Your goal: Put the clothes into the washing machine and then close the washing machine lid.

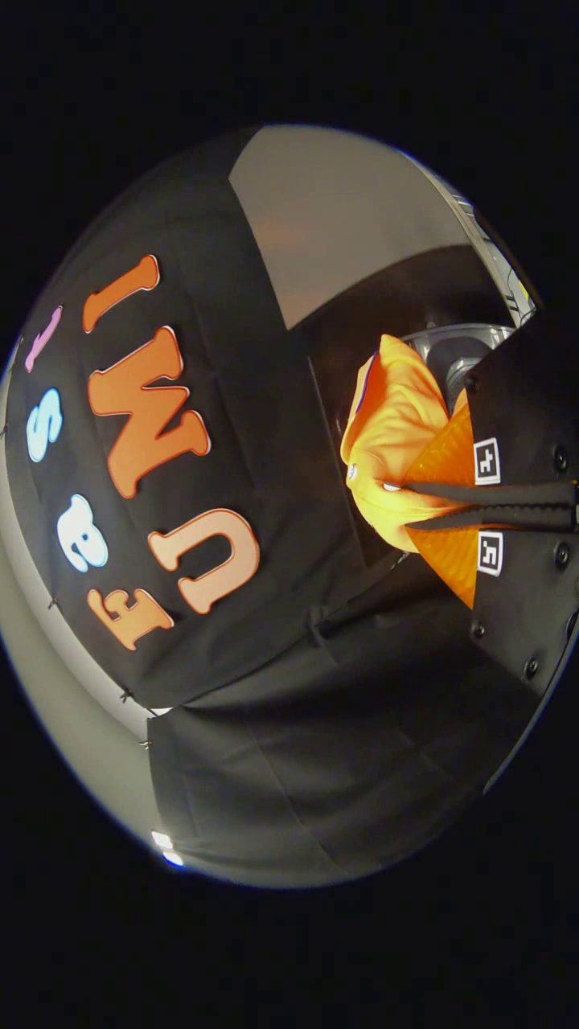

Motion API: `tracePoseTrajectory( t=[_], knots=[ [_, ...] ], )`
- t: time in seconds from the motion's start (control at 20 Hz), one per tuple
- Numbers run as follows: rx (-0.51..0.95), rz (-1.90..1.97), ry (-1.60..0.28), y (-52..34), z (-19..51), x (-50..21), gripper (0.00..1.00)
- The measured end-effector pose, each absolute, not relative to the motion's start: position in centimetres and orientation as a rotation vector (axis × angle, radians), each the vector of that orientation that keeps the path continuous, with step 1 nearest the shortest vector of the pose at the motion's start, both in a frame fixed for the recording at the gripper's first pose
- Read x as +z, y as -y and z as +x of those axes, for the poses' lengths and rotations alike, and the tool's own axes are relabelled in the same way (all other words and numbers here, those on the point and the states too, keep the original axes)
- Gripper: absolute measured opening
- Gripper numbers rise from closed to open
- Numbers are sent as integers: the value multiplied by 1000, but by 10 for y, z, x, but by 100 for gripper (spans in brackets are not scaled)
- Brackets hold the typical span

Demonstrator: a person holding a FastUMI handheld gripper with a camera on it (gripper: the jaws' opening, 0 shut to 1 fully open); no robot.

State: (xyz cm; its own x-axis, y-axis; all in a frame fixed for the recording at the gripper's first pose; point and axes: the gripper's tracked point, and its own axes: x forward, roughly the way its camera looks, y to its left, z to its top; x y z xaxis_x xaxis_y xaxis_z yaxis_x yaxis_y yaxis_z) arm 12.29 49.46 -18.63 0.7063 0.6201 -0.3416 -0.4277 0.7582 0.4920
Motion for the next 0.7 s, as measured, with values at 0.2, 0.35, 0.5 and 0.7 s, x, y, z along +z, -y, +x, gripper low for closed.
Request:
tracePoseTrajectory(
  t=[0.2,0.35,0.5,0.7],
  knots=[
    [569,365,-566,-535,152,-250,7],
    [548,376,-633,-556,171,-305,8],
    [527,378,-701,-570,182,-359,8],
    [493,341,-787,-575,192,-431,7]
  ],
)
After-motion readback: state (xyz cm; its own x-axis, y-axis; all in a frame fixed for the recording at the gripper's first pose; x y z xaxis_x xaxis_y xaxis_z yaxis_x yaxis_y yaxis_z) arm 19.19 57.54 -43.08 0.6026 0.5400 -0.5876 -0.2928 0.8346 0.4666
